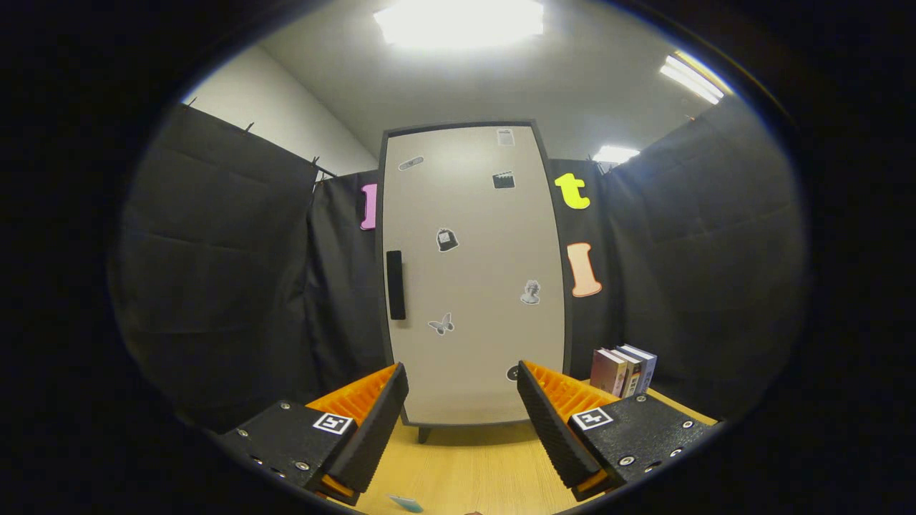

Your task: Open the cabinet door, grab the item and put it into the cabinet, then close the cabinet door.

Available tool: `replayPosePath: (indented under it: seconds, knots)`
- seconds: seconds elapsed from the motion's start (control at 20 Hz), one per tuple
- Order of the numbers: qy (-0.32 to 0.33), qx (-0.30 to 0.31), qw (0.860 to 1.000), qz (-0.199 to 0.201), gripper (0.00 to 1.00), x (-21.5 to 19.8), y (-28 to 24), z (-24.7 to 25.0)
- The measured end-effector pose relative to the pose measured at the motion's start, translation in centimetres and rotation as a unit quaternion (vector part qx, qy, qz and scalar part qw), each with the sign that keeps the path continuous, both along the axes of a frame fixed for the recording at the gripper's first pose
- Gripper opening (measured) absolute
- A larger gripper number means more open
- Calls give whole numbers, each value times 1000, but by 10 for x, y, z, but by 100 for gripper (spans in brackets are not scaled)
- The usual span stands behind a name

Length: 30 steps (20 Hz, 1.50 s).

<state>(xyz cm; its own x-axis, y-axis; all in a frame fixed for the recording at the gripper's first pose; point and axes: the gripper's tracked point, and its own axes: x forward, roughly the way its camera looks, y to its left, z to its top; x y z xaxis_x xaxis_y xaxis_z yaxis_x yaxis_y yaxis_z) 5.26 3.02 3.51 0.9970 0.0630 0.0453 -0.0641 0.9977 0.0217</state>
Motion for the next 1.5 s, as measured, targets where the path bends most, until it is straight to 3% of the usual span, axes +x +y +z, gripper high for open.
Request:
replayPosePath:
  seconds: [0.9,1.2,1.5]
  knots:
    - [-33,13,998,47,95,123,79,72]
    - [-8,-15,999,48,95,182,107,62]
    - [34,-29,998,43,81,238,122,33]
